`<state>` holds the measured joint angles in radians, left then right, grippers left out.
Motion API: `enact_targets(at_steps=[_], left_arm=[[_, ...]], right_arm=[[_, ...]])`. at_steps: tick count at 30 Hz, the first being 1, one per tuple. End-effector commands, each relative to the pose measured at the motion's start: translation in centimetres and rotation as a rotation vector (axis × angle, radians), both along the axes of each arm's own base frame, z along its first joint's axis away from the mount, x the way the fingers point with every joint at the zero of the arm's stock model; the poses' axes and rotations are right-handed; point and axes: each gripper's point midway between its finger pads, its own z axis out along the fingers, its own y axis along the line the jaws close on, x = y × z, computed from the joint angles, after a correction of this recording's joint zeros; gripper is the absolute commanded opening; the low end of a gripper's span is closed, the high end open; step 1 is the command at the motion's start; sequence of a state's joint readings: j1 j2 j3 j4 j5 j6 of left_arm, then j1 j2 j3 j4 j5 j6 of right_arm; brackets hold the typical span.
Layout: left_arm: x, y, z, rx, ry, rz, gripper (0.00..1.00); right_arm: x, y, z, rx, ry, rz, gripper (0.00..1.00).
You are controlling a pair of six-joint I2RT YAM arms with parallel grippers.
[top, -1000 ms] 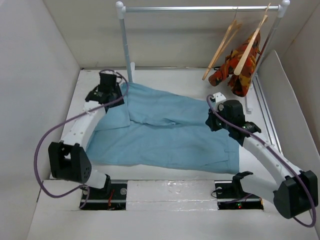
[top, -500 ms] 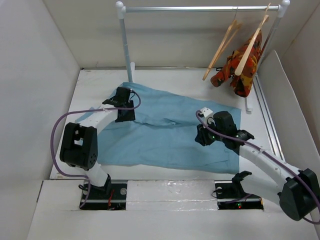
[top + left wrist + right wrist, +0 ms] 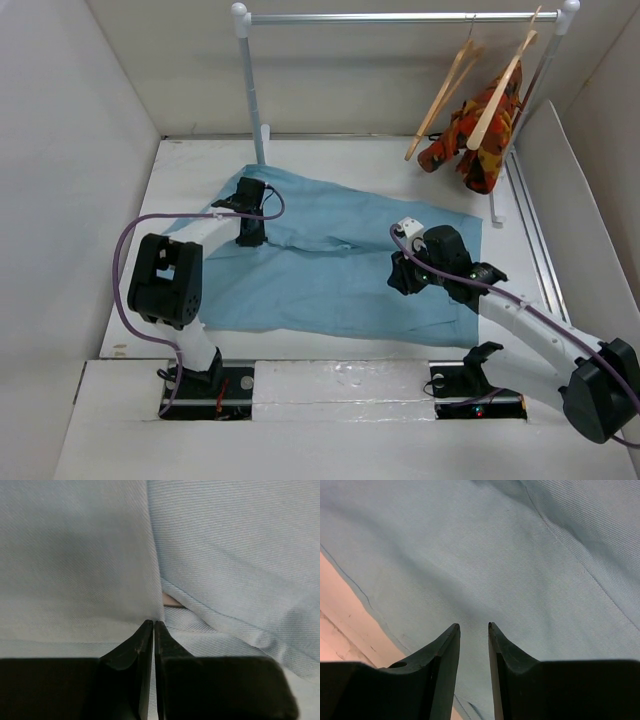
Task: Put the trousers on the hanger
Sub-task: Flatten out the trousers at the center of the board.
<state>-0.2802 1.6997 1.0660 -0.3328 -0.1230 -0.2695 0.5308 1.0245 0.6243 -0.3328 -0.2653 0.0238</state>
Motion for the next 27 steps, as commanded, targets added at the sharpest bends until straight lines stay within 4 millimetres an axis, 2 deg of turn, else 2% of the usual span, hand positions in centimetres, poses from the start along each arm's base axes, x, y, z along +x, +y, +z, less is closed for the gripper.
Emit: enact_targets(at_steps=[1, 3, 6, 7, 10, 12, 14, 15, 19, 22, 27], left_arm=[[-0.3, 1.0, -0.3, 0.05, 0.012, 0.01, 0.0], [-0.4, 1.1, -0.1, 0.057, 0.017, 0.009, 0.0], [-0.2, 1.5, 1.3, 0.069, -0.014, 0.038, 0.0], [0.2, 1.7, 2.9, 0.068, -0.06, 0.051, 0.0], [1.1, 1.4, 6.0, 0.04, -0.128, 0.063, 0.0], [1.2, 0.8, 6.6, 0.024, -0.108, 0.023, 0.01], [0.4, -0.7, 5.2, -0.005, -0.027, -0.036, 0.16], [-0.2, -1.8, 4.5, 0.0, -0.011, -0.071, 0.29], [-0.7, -2.4, 2.6, 0.024, 0.002, -0.062, 0.3], [-0.5, -1.9, 1.4, 0.057, 0.026, -0.04, 0.31], [0.1, -1.1, 1.5, 0.095, -0.002, 0.007, 0.32]], right_arm=[[1.0, 0.6, 1.7, 0.029, -0.054, -0.008, 0.35], [1.2, 0.6, 1.7, 0.022, -0.058, -0.007, 0.36], [1.5, 0.4, 1.9, 0.018, -0.063, -0.009, 0.37], [1.5, 0.5, 2.0, 0.019, -0.063, -0.008, 0.37], [1.9, 0.6, 2.4, 0.028, -0.068, -0.008, 0.38], [2.1, 0.7, 2.4, 0.017, -0.083, 0.019, 0.37], [2.4, 0.9, 2.3, 0.009, -0.083, 0.03, 0.38], [2.4, 1.0, 2.1, 0.009, -0.08, 0.034, 0.38], [2.8, 1.0, 2.4, 0.011, -0.086, 0.041, 0.38], [2.7, 1.0, 2.6, 0.009, -0.092, 0.049, 0.38], [2.5, 0.5, 2.3, 0.0, -0.081, 0.042, 0.38]])
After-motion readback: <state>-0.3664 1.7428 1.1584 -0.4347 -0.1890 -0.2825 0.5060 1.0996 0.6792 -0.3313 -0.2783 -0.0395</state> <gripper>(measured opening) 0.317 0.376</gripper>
